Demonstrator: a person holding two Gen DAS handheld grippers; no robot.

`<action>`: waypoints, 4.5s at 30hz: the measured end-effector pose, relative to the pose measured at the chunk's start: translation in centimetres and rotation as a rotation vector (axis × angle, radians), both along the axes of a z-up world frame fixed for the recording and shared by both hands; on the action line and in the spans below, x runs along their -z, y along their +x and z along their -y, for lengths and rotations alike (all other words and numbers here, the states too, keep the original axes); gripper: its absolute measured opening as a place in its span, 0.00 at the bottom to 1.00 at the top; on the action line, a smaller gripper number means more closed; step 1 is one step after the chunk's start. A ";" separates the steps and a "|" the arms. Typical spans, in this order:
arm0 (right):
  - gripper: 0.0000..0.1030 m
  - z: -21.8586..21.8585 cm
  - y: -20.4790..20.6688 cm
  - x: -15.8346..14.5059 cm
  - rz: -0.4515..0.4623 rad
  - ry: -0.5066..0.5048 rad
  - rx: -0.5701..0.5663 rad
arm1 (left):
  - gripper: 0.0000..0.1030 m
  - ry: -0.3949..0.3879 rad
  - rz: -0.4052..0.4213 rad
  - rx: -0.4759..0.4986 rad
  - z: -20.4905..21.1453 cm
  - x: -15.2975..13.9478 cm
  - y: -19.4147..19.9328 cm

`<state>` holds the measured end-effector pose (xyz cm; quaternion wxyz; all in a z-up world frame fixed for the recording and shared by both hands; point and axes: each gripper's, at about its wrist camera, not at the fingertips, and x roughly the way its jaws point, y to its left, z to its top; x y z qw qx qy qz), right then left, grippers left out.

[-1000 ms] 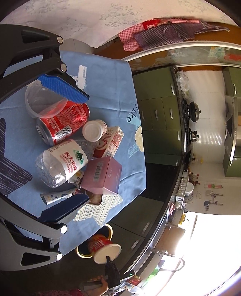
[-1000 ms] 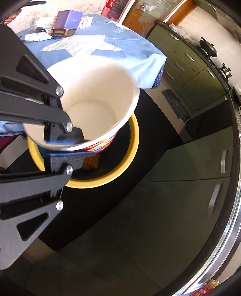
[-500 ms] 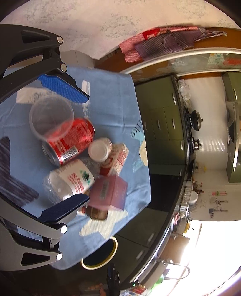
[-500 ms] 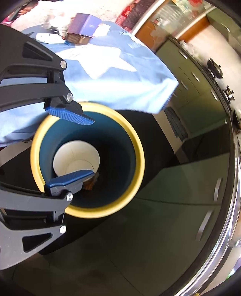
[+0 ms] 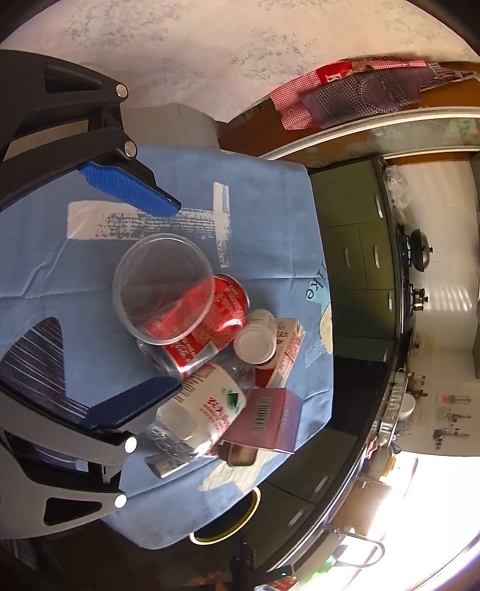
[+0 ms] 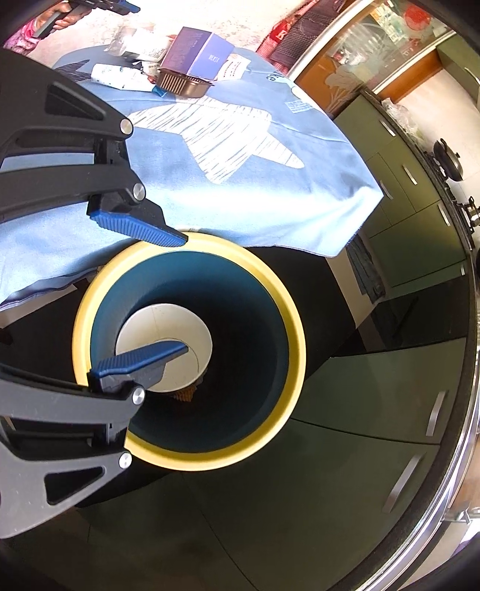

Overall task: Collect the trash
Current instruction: 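Grasp the clear plastic cup with the left gripper, then carry the clear plastic cup with the left gripper into the bin and release, then grasp the purple box with the right gripper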

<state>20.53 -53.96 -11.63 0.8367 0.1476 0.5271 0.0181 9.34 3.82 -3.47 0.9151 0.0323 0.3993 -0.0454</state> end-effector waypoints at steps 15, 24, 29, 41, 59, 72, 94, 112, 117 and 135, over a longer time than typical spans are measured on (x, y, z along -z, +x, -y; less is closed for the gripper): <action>0.49 -2.2 0.2 0.2 -0.002 0.008 -0.048 | 0.74 -0.053 -0.059 -0.032 -0.8 6.2 2.2; 0.50 -2.9 0.6 0.7 -0.018 0.007 -0.067 | 0.73 -0.112 -0.009 -0.063 -1.8 6.8 3.1; 0.50 -3.4 0.7 0.9 -0.018 0.010 -0.076 | 0.67 -0.122 -0.003 -0.066 -2.0 6.7 3.3; 0.50 -3.3 -0.9 0.2 0.022 0.015 -0.068 | 0.67 -0.053 0.085 0.014 0.4 1.4 0.0; 0.50 2.7 -9.7 -0.8 0.149 -0.022 0.105 | 0.67 -0.154 0.093 0.568 21.3 -4.4 2.4; 0.50 9.6 -13.9 1.0 0.186 0.038 0.232 | 0.67 -0.113 -0.073 0.794 43.6 1.4 9.6; 0.55 7.8 -11.9 3.2 0.129 0.077 0.194 | 0.83 -0.210 -0.014 0.703 39.3 -1.3 10.7; 0.59 -16.0 -2.2 -3.6 0.236 -0.001 -0.316 | 0.89 -0.120 0.253 0.092 5.8 -4.7 11.2; 0.69 -24.4 -1.4 -5.8 0.359 -0.093 -0.542 | 0.89 -0.155 0.208 0.006 1.0 -1.1 13.9; 0.50 -32.8 2.6 -3.6 0.364 -0.181 -0.746 | 0.90 -0.324 0.162 0.014 -0.4 3.1 15.2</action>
